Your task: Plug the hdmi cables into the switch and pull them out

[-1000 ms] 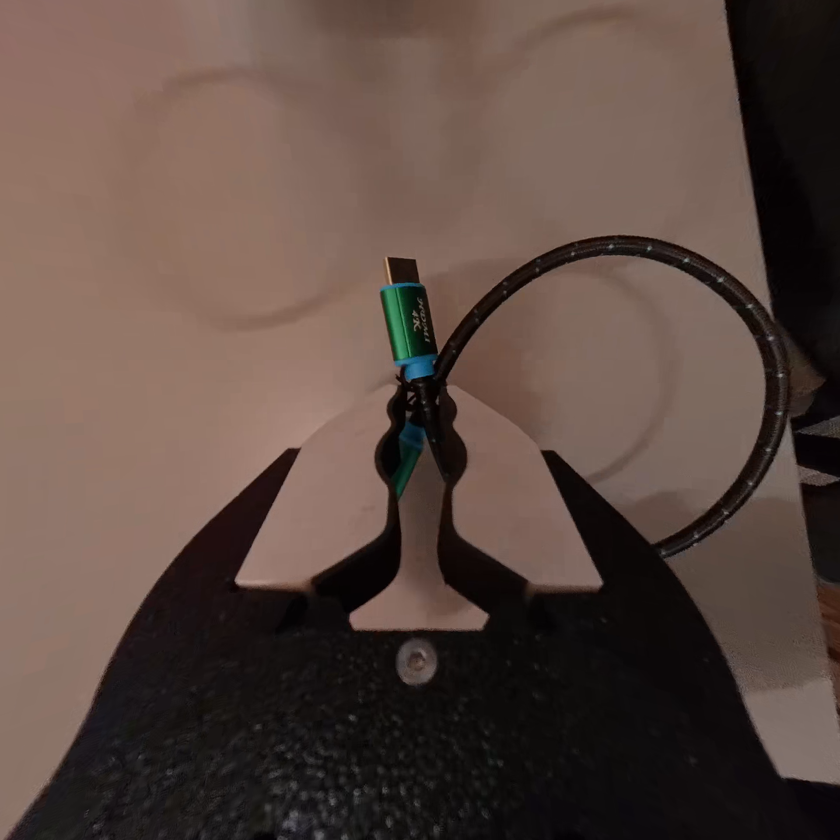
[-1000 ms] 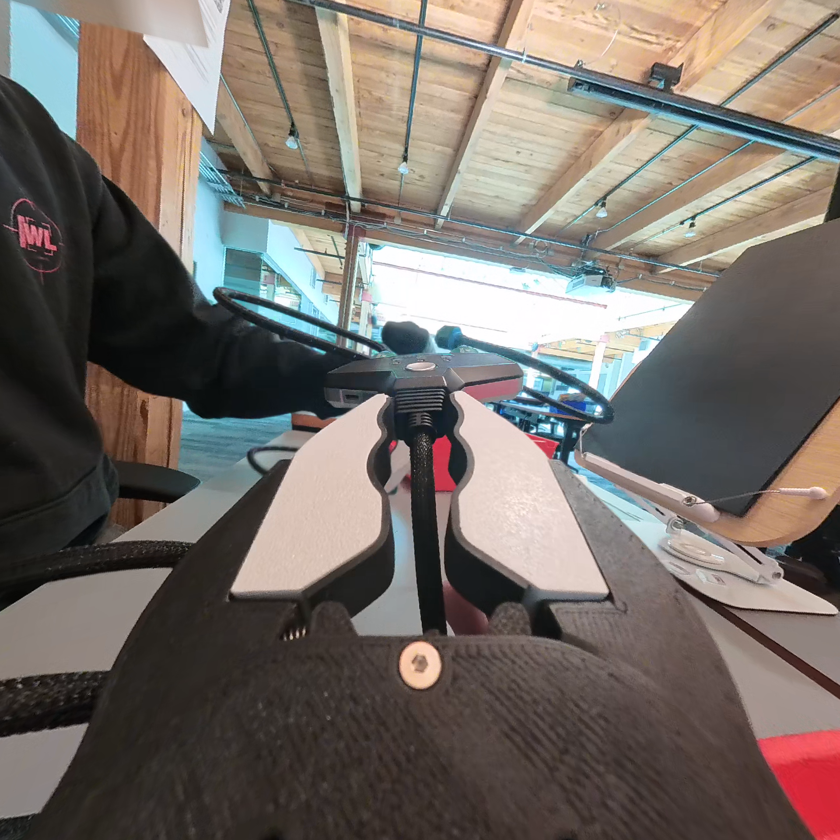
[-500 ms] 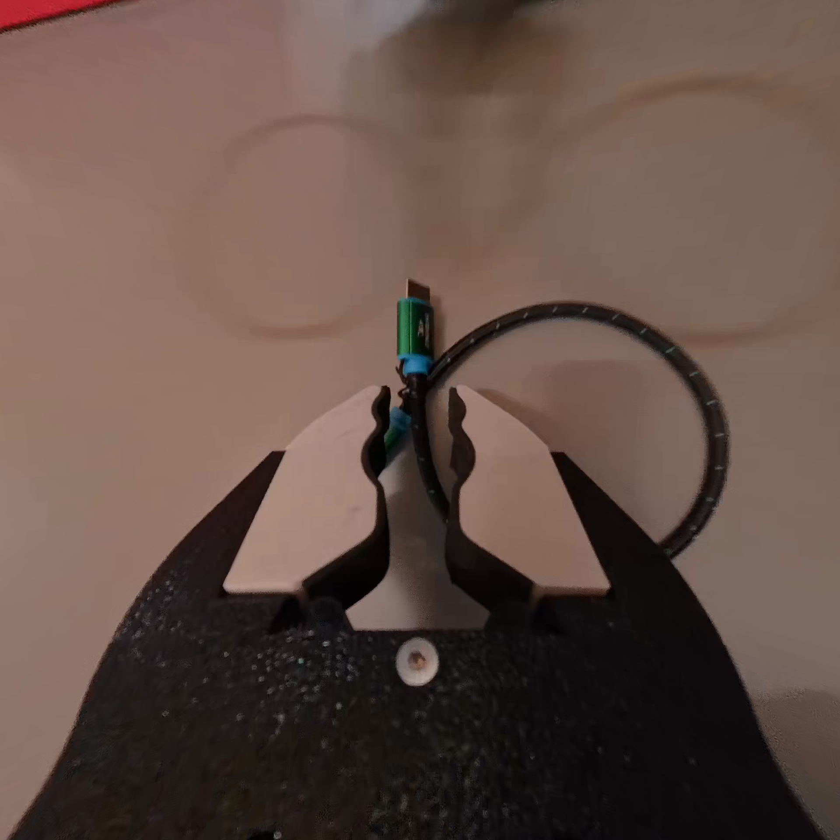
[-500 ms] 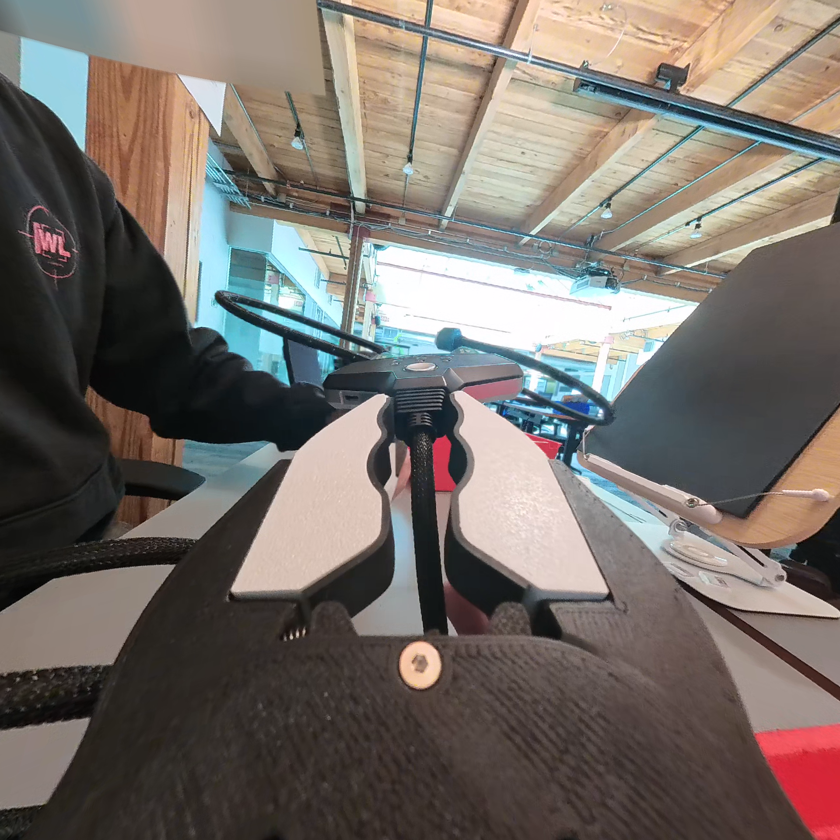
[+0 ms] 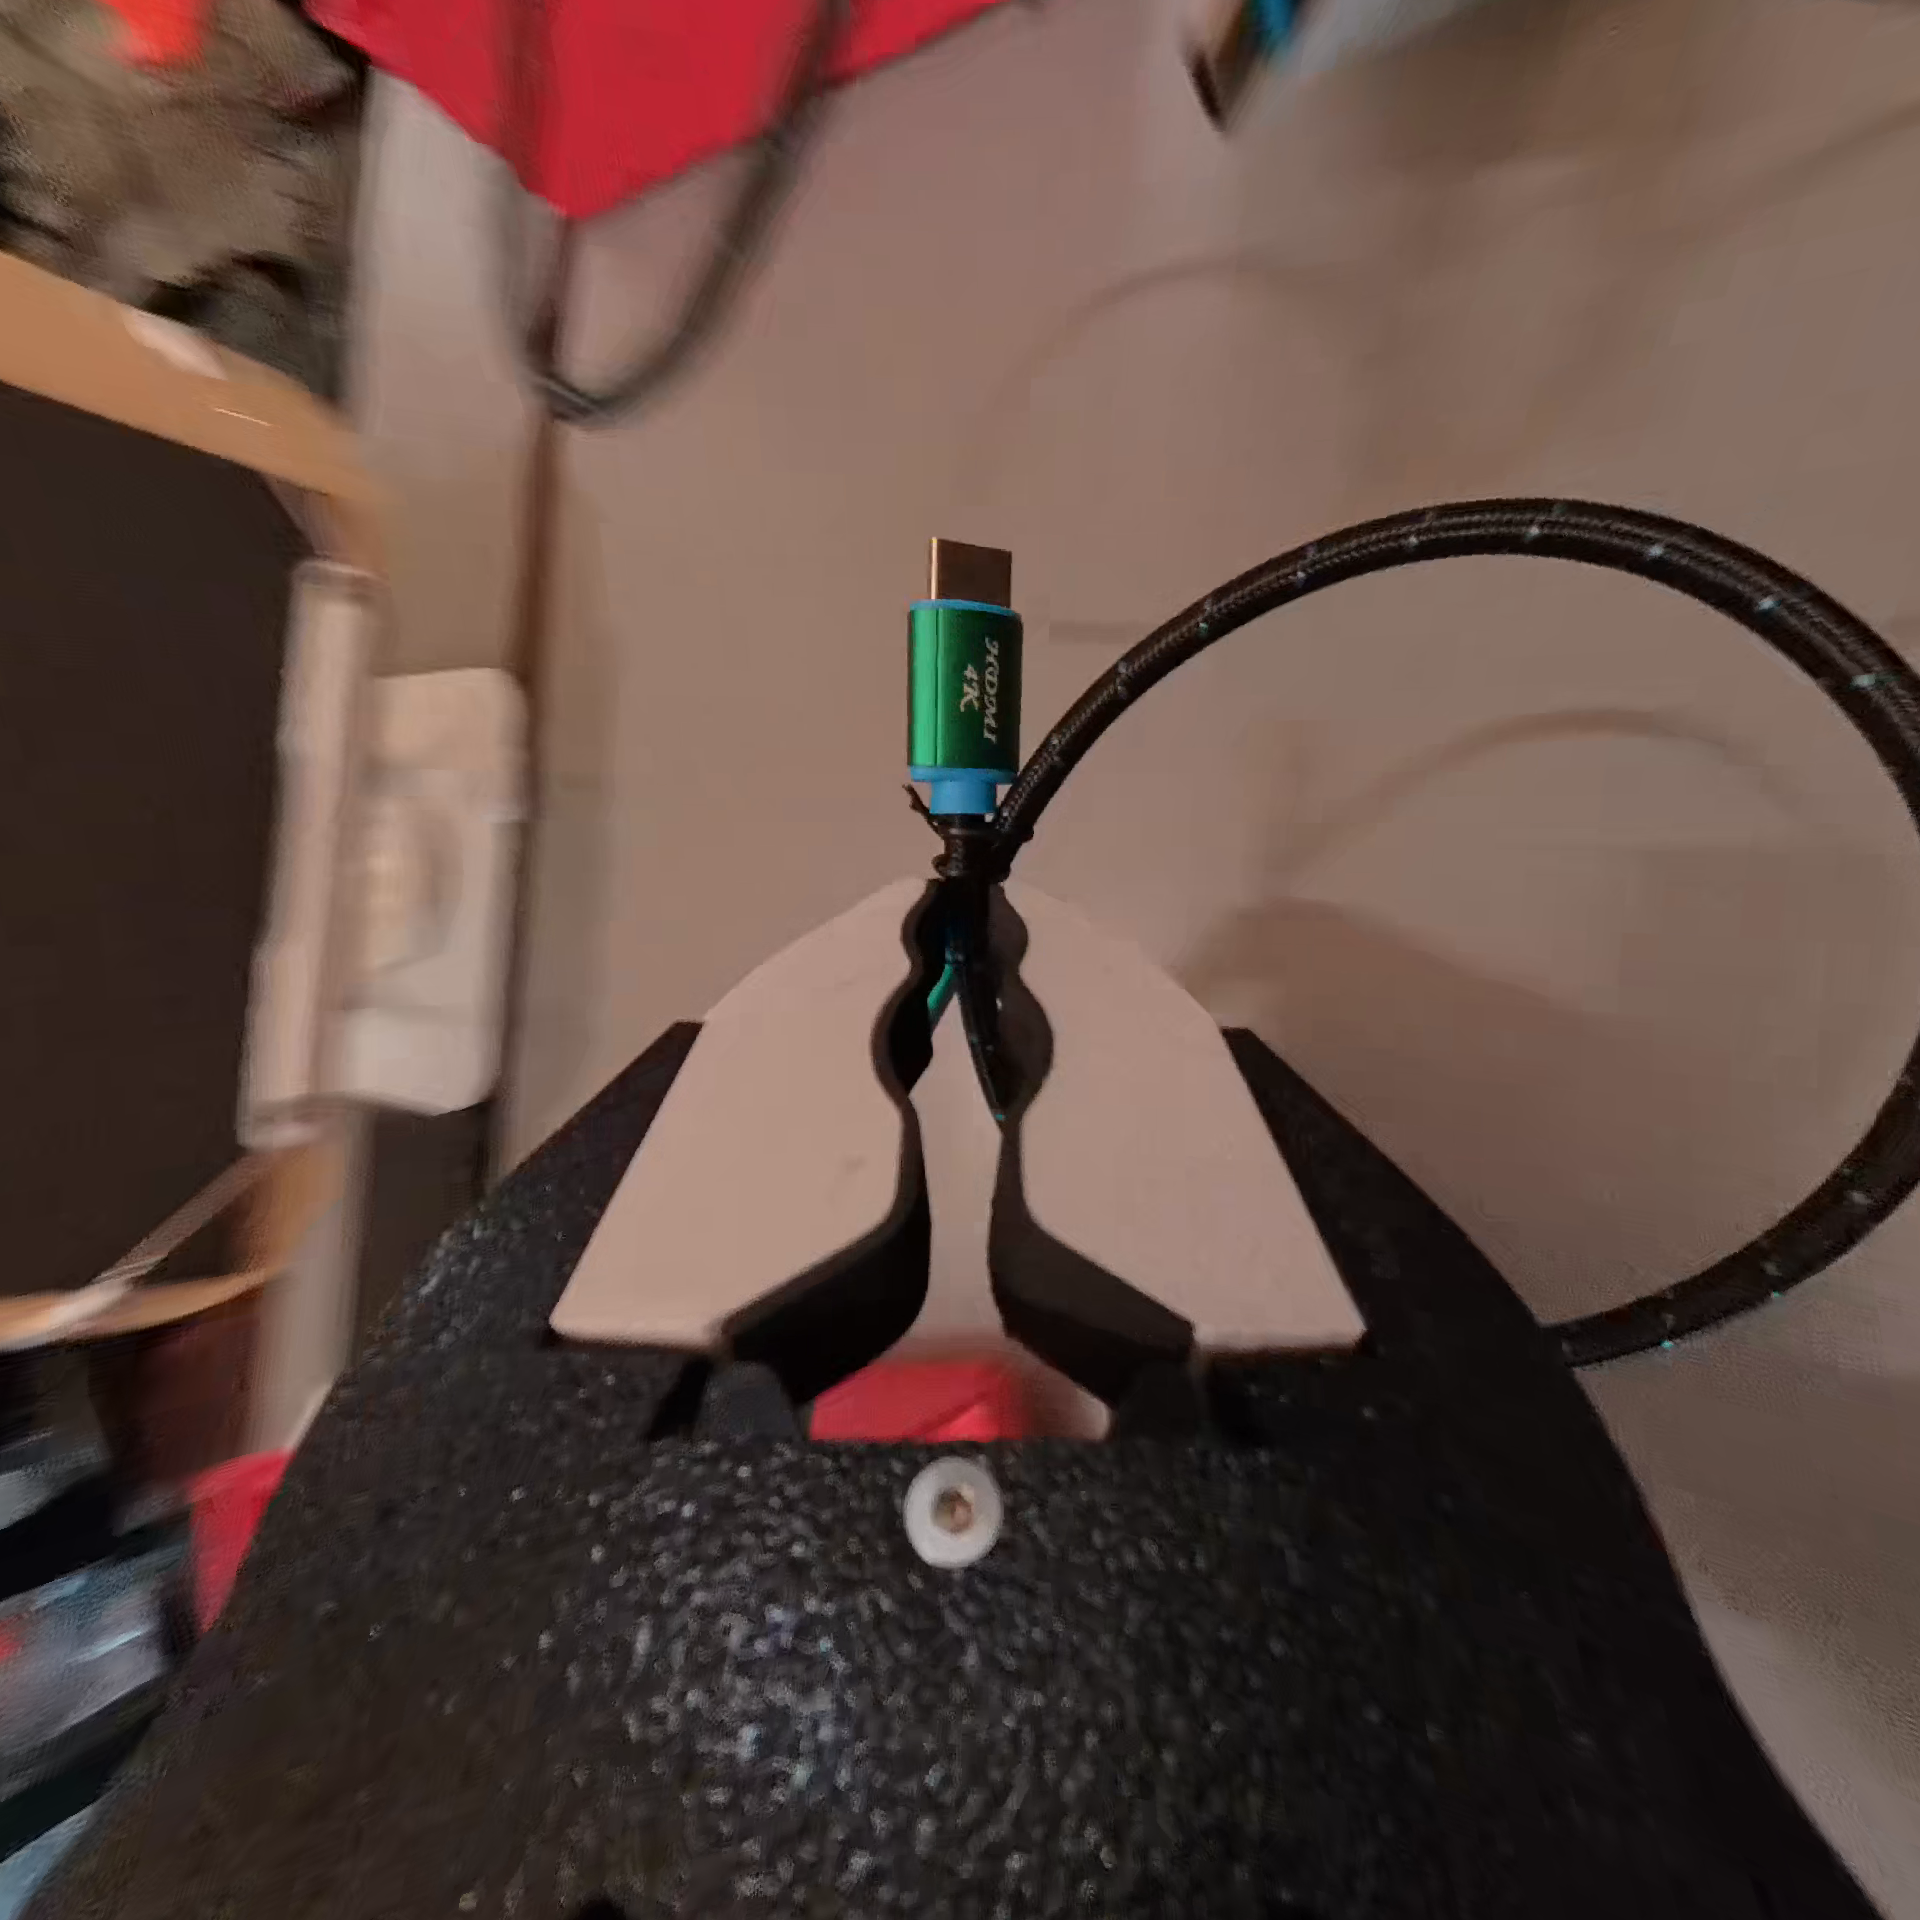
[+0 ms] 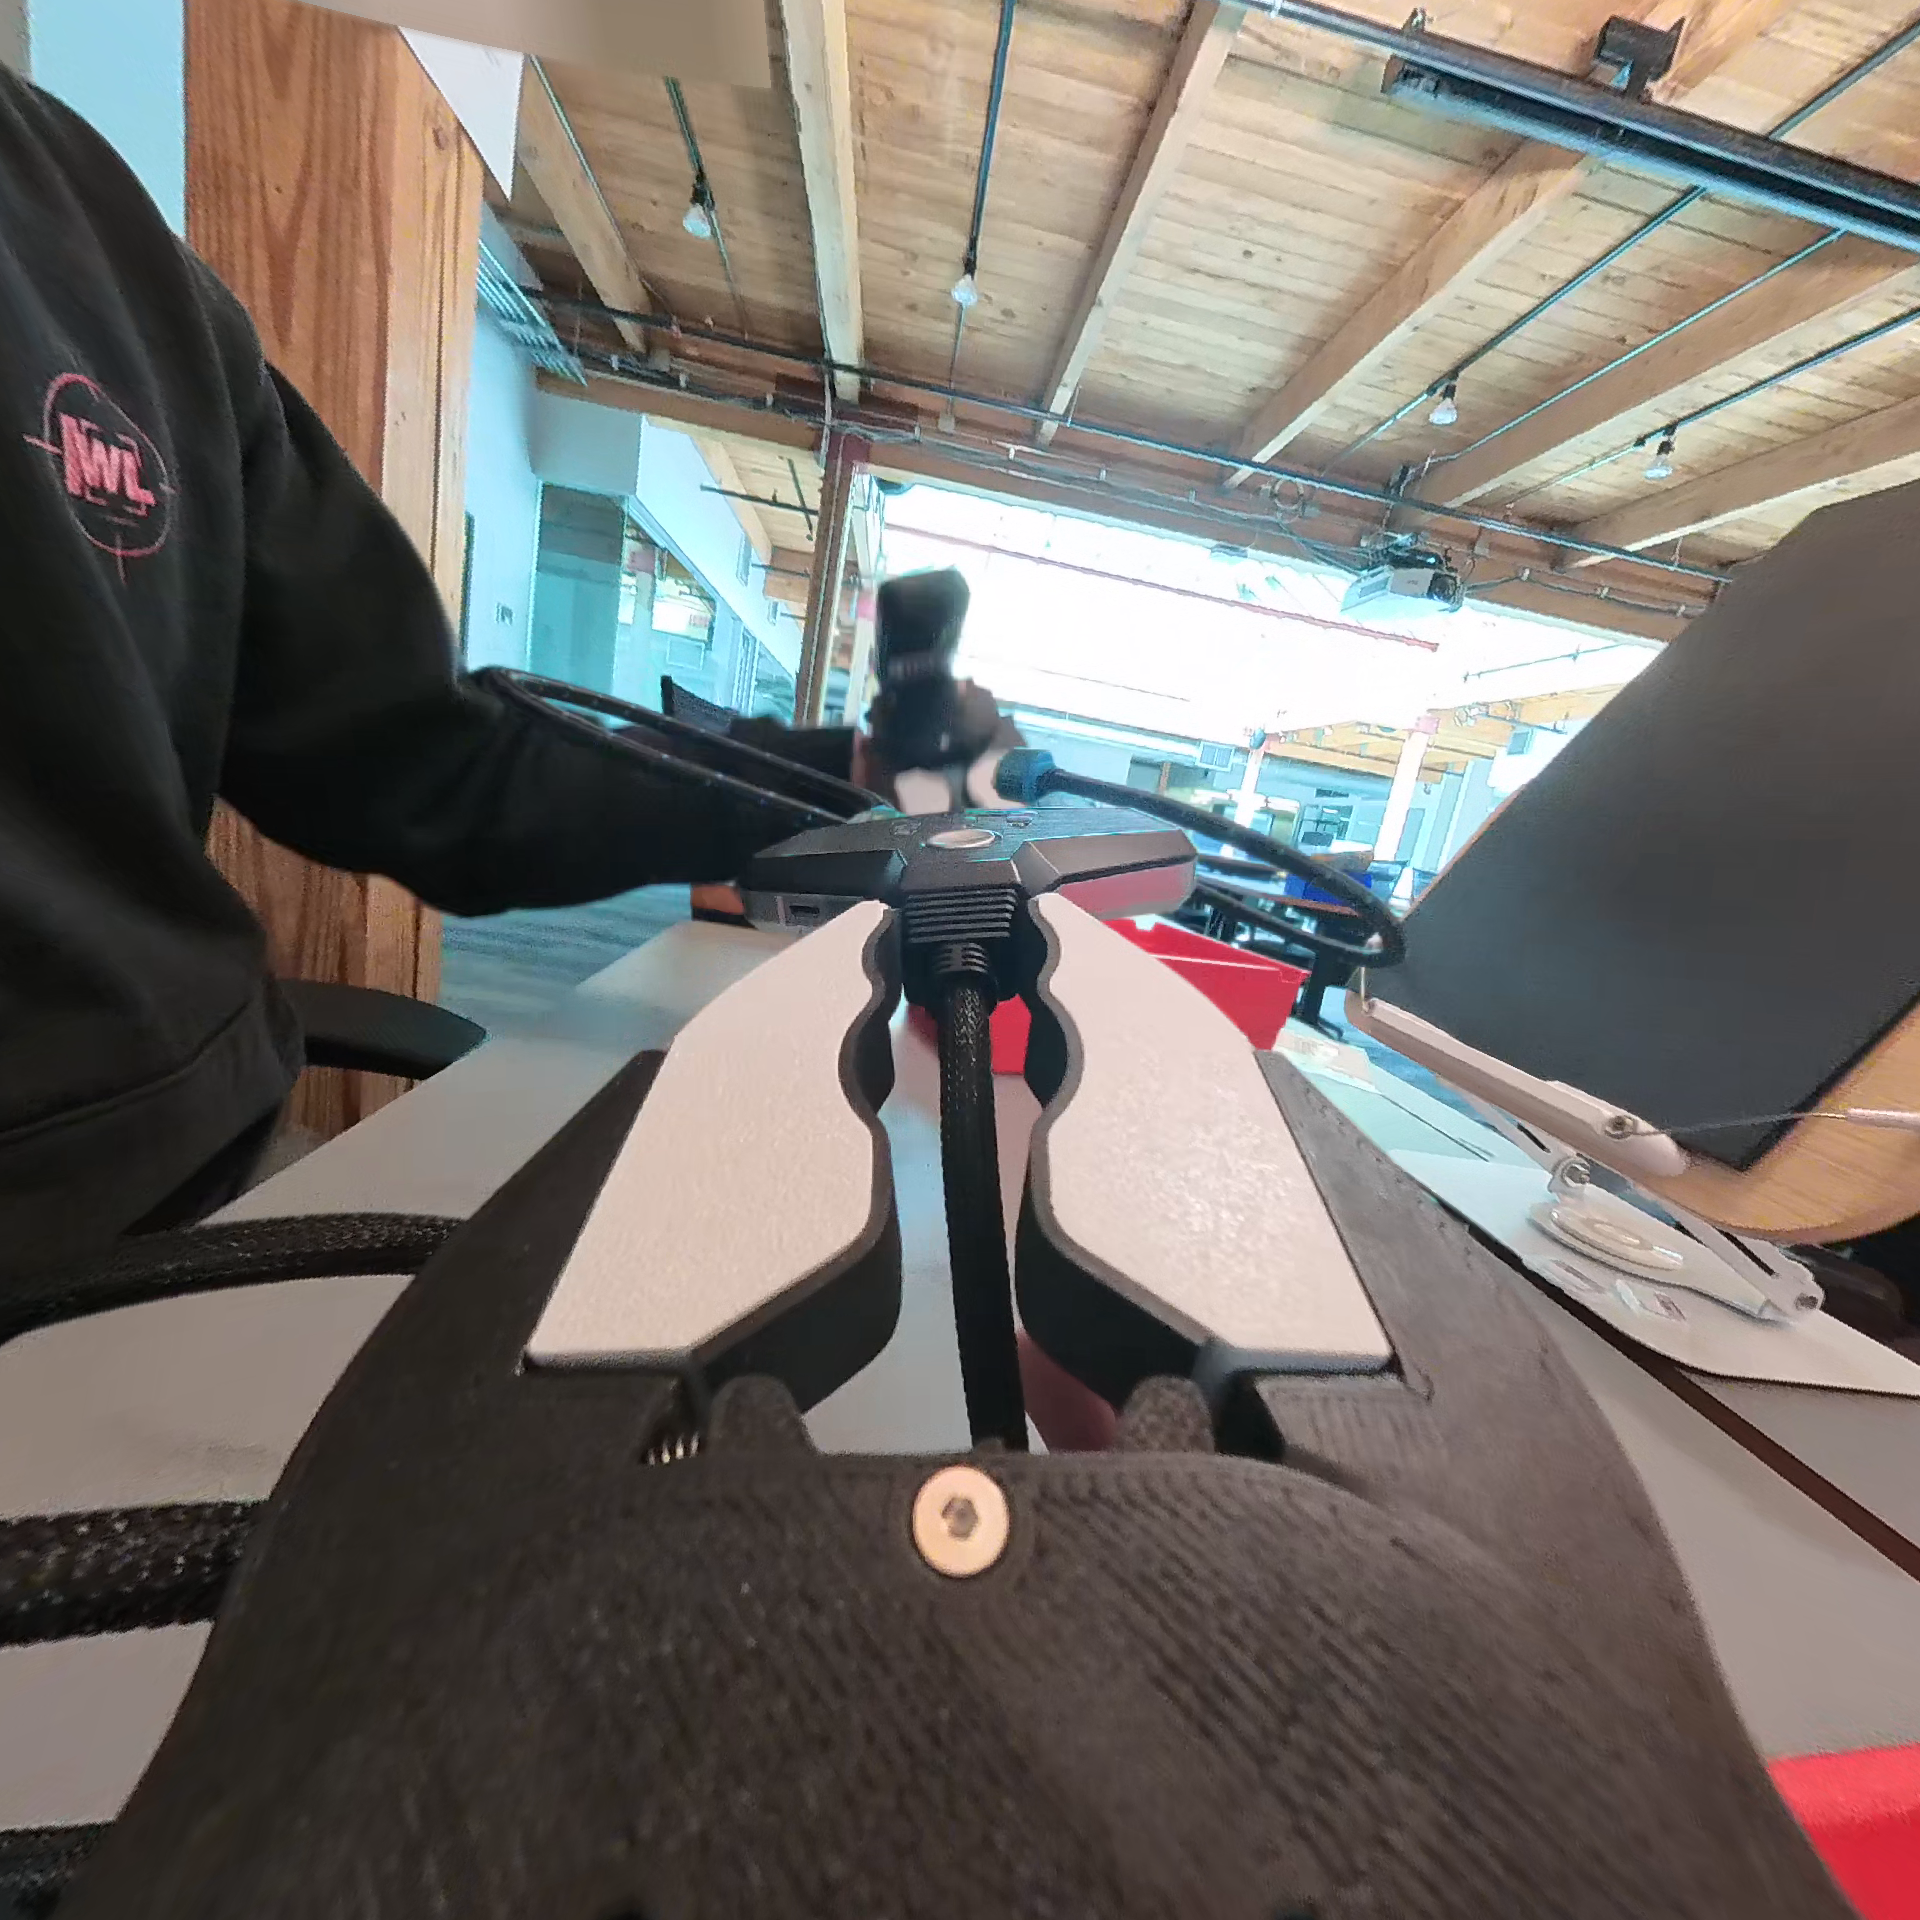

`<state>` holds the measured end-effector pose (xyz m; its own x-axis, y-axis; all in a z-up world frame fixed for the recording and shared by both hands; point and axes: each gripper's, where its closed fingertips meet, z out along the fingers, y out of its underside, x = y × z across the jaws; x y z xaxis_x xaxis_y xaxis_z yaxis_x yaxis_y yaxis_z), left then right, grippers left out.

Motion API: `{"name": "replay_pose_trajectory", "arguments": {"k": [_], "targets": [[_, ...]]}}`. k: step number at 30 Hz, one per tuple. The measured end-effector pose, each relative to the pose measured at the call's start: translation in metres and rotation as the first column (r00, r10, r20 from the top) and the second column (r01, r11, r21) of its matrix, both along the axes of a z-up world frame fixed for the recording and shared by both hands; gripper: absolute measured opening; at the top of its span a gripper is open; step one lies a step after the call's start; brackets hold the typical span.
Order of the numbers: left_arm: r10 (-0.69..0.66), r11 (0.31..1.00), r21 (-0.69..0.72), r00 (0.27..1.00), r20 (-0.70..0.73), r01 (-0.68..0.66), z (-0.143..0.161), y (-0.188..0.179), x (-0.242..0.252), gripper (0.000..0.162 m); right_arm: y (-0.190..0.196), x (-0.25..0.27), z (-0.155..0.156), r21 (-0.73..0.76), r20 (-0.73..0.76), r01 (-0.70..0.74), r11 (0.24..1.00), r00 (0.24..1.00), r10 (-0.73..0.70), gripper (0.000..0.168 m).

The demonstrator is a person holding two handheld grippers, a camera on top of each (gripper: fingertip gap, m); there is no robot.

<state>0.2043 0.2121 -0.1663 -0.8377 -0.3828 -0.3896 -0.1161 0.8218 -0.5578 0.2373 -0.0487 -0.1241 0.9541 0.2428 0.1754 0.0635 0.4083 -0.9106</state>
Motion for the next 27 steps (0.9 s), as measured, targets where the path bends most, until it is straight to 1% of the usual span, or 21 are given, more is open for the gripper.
{"name": "replay_pose_trajectory", "arguments": {"k": [2,4,5,6,7,8,9,10,12,13,14,15,16,17,18,19,21,22,24,26,27], "targets": [[-0.014,0.997,0.078,0.989,0.147,0.003,0.051,0.006,0.004,0.007,0.004,-0.001,-0.002,-0.021,0.009,0.004,1.0,1.0,-0.004,0.022],[-0.085,0.983,0.179,0.955,0.283,0.035,0.095,-0.007,0.004,0.006,0.008,-0.002,-0.006,-0.043,0.017,0.009,0.999,1.0,-0.008,0.022],[-0.129,0.968,0.246,0.925,0.357,0.04,0.113,-0.018,0.006,0.007,0.01,-0.002,-0.007,-0.054,0.015,0.008,0.999,1.0,-0.007,0.022],[-0.171,0.949,0.316,0.866,0.47,0.016,0.133,-0.031,0.011,0.007,0.011,-0.002,-0.008,-0.06,0.012,0.005,0.998,1.0,-0.004,0.022],[-0.225,0.926,0.377,0.79,0.571,-0.009,0.149,-0.048,0.015,0.007,0.013,-0.002,-0.009,-0.063,0.006,0.001,0.998,1.0,0.0,0.022],[-0.283,0.903,0.429,0.719,0.635,-0.023,0.158,-0.066,0.016,0.007,0.014,-0.002,-0.009,-0.063,-0.003,-0.003,0.998,1.0,0.003,0.021],[-0.334,0.879,0.473,0.628,0.704,-0.064,0.166,-0.084,0.017,0.007,0.015,-0.001,-0.01,-0.062,-0.015,-0.007,0.998,1.0,0.006,0.022],[-0.393,0.842,0.526,0.531,0.751,-0.12,0.171,-0.098,0.018,0.007,0.015,-0.001,-0.01,-0.059,-0.028,-0.01,0.998,1.0,0.008,0.022],[-0.501,0.745,0.624,0.42,0.757,-0.236,0.167,-0.113,0.022,0.007,0.015,0.001,-0.01,-0.055,-0.049,-0.011,0.998,0.999,0.008,0.022],[-0.536,0.719,0.636,0.36,0.764,-0.279,0.166,-0.119,0.023,0.007,0.015,0.002,-0.01,-0.052,-0.056,-0.01,0.999,0.998,0.007,0.021],[-0.549,0.711,0.644,0.35,0.759,-0.282,0.159,-0.122,0.025,0.007,0.015,0.003,-0.01,-0.05,-0.061,-0.007,0.999,0.998,0.004,0.021],[-0.541,0.72,0.641,0.363,0.758,-0.266,0.151,-0.124,0.028,0.007,0.015,0.004,-0.009,-0.049,-0.062,-0.003,0.999,0.998,0.0,0.021],[-0.531,0.735,0.626,0.354,0.77,-0.259,0.147,-0.126,0.029,0.007,0.015,0.005,-0.01,-0.056,-0.06,0.002,0.998,0.998,-0.005,0.021],[-0.526,0.74,0.623,0.359,0.771,-0.255,0.143,-0.126,0.029,0.007,0.016,0.005,-0.011,-0.063,-0.059,0.007,0.998,0.998,-0.011,0.021],[-0.515,0.745,0.62,0.378,0.769,-0.247,0.138,-0.126,0.03,0.007,0.017,0.006,-0.012,-0.069,-0.056,0.014,0.997,0.998,-0.018,0.021],[-0.504,0.752,0.606,0.366,0.783,-0.26,0.14,-0.126,0.03,0.007,0.018,0.006,-0.012,-0.071,-0.054,0.016,0.997,0.998,-0.02,0.021],[-0.497,0.739,0.571,0.283,0.82,-0.357,0.155,-0.123,0.029,0.006,0.018,0.004,-0.011,-0.063,-0.063,0.002,0.998,0.998,-0.006,0.022],[-0.487,0.74,0.555,0.266,0.832,-0.379,0.16,-0.122,0.029,0.006,0.018,0.004,-0.01,-0.058,-0.067,-0.007,0.998,0.998,0.003,0.022],[-0.489,0.756,0.552,0.258,0.833,-0.351,0.159,-0.125,0.03,0.006,0.019,0.003,-0.009,-0.049,-0.074,-0.015,0.999,0.997,0.012,0.021],[-0.526,0.736,0.582,0.25,0.813,-0.345,0.152,-0.13,0.03,0.006,0.019,0.003,-0.009,-0.051,-0.076,-0.013,0.999,0.997,0.009,0.021],[-0.54,0.729,0.603,0.268,0.798,-0.325,0.145,-0.133,0.031,0.006,0.019,0.003,-0.01,-0.051,-0.077,-0.012,0.999,0.997,0.008,0.021]]}}
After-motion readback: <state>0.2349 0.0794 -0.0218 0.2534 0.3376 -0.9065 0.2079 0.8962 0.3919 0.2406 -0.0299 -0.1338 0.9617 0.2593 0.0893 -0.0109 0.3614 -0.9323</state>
